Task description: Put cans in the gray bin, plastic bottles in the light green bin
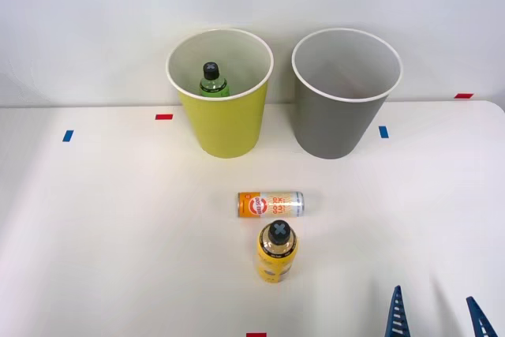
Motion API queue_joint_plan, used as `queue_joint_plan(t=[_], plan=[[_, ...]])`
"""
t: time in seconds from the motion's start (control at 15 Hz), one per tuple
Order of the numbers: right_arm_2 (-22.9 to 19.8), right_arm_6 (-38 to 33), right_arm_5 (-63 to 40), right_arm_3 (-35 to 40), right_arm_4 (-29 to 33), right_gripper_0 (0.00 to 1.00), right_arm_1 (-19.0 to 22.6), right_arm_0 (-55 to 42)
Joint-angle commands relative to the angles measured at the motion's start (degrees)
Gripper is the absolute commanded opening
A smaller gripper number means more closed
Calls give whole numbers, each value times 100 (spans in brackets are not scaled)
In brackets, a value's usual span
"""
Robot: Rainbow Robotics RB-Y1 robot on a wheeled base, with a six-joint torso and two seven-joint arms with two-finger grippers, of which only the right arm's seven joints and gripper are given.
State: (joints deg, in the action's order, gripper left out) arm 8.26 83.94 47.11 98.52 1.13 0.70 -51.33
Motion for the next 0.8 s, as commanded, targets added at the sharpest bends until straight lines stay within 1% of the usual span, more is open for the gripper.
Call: queue_joint_plan(t=[0.07, 0.8], plan=[[0, 0, -1, 0, 1, 100, 0, 0], [0, 0, -1, 0, 1, 100, 0, 0]])
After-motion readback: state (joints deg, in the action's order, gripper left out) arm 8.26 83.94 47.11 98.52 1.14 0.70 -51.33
